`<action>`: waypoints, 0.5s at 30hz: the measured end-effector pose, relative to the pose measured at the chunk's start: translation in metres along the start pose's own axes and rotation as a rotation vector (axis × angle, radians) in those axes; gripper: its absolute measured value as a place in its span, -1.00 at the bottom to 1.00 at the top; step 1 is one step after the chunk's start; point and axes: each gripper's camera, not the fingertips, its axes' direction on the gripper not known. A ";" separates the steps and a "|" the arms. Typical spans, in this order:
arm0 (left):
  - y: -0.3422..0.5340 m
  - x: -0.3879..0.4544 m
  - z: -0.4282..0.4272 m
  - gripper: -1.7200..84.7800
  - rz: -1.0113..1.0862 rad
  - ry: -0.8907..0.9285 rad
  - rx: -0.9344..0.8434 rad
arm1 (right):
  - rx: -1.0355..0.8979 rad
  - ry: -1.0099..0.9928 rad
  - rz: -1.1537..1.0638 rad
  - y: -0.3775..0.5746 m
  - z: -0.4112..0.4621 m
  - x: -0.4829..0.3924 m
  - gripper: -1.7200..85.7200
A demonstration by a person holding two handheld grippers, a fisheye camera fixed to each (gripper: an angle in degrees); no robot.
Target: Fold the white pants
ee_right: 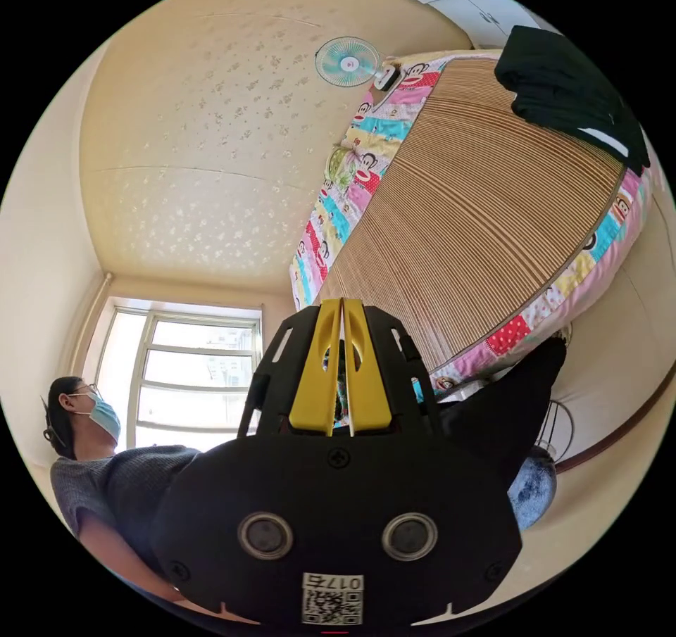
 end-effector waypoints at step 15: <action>0.112 -0.167 -0.137 -0.91 -0.036 1.222 0.407 | -0.022 -0.159 0.017 -0.005 0.012 0.058 -0.95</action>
